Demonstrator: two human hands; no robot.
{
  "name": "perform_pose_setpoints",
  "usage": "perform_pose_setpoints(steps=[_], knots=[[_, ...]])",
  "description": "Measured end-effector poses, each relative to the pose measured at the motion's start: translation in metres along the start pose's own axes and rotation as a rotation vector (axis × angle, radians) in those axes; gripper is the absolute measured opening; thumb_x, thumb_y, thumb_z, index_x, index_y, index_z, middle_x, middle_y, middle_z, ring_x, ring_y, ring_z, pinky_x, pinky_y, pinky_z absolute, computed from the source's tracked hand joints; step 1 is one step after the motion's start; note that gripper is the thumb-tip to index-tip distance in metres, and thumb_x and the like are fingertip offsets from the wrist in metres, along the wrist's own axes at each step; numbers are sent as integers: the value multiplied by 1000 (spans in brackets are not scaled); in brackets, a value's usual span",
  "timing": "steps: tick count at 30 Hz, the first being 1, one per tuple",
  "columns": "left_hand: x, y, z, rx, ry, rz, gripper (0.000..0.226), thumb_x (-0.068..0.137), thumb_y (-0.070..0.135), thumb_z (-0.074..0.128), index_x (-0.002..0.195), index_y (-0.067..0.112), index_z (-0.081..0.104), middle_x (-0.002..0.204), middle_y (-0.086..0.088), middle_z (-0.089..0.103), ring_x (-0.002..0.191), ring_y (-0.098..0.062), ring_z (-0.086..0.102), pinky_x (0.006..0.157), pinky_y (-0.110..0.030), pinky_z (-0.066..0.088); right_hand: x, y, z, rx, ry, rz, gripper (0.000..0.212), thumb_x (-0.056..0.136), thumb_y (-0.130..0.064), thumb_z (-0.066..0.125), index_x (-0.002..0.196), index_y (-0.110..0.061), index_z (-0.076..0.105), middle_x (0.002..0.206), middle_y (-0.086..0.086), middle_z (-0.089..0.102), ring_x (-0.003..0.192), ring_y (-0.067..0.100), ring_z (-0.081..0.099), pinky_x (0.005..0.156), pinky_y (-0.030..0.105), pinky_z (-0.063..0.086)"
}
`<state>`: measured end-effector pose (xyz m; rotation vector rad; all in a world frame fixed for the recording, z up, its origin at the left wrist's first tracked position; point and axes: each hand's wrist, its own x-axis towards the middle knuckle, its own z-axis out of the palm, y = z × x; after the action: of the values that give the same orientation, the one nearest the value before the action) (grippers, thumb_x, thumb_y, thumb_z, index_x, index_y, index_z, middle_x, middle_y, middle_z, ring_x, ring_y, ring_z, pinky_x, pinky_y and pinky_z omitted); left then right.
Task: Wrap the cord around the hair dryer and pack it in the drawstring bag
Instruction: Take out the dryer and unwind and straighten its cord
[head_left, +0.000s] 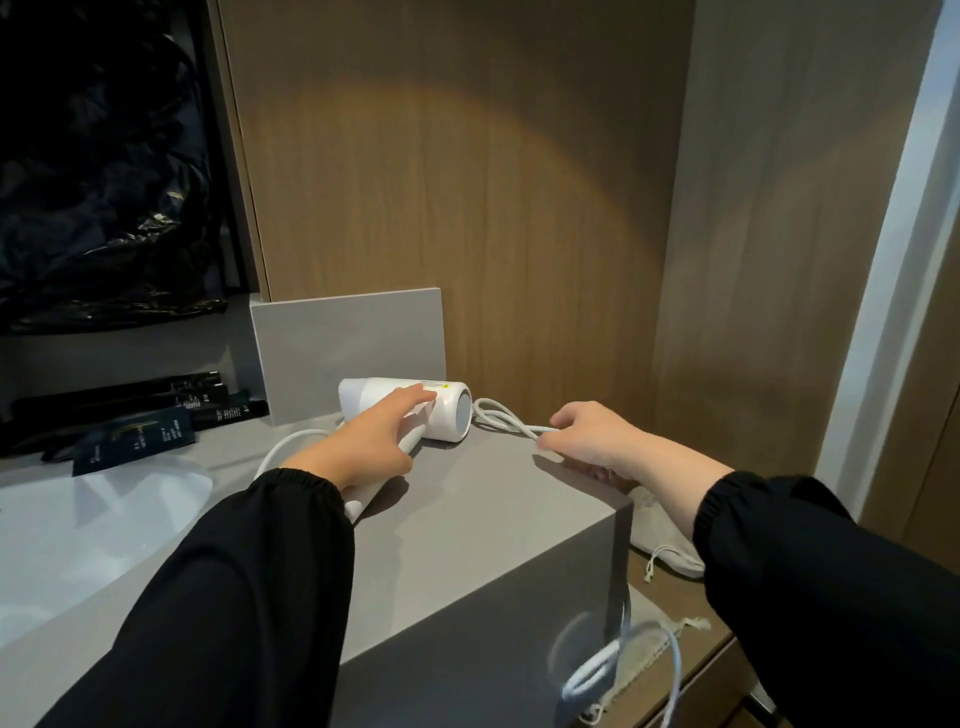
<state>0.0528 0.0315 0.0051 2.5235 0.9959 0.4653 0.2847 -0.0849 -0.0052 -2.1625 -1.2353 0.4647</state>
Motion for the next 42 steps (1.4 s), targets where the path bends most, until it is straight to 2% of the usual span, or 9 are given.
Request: perform_pose_setpoints(steps=[3,8,11,21,24,28,33,36,42], knots=[[0,3,0,27,2,30,79,81,-3,54,145,35,27,153,8,22,129,-23,35,97,-29,36,15,-13,12,-271,-13,-56,37,84,-45,61,107,-16,62,96,3,65,86,20,63,72,33,51],[1,7,-1,39,10,75,77,81,-5,55,144,32,31,154,9,21,135,-20,30,103,-28,32,31,-28,29,-442,142,-17,45,81,-60,59,74,-16,55,74,-1,59,66,19,56,55,28,40],[3,4,0,22,6,78,76,80,-5,55,143,31,32,154,10,21,136,-19,29,105,-28,31,31,-29,34,-515,239,-26,44,89,-54,55,70,-14,50,69,0,54,62,20,51,52,28,36],[8,0,4,18,8,47,77,79,-2,57,145,30,31,154,10,21,137,-21,29,108,-33,32,22,-3,19,-108,389,-135,42,100,-26,42,69,-9,64,61,6,57,55,21,52,51,26,37],[10,-2,6,91,84,7,74,78,4,60,143,26,33,148,1,28,132,-23,33,104,-35,37,18,7,4,-39,414,-116,38,100,-21,41,79,-5,69,77,14,67,67,21,59,61,27,44],[8,2,9,292,203,-133,65,78,21,66,136,20,36,125,-6,39,107,-27,48,82,-37,49,17,8,6,-36,226,-156,32,100,-31,42,102,-10,66,104,9,68,91,20,61,83,33,49],[7,7,8,276,108,-217,37,79,12,61,113,10,47,95,-5,53,84,-23,52,62,-27,38,33,-4,32,-167,52,-69,60,96,-42,49,143,-8,35,145,13,38,131,32,42,105,39,37],[8,5,7,247,82,-187,27,79,10,59,105,9,51,89,-6,56,82,-21,54,56,-24,36,46,-14,40,-195,52,-11,68,94,-43,52,146,-7,27,147,16,34,134,35,37,106,41,34],[13,-5,7,286,23,-206,27,78,7,52,104,10,54,96,-7,59,91,-25,57,71,-30,45,69,-32,46,-61,-29,73,63,97,-38,49,143,-1,29,141,15,45,125,32,47,94,33,39]])
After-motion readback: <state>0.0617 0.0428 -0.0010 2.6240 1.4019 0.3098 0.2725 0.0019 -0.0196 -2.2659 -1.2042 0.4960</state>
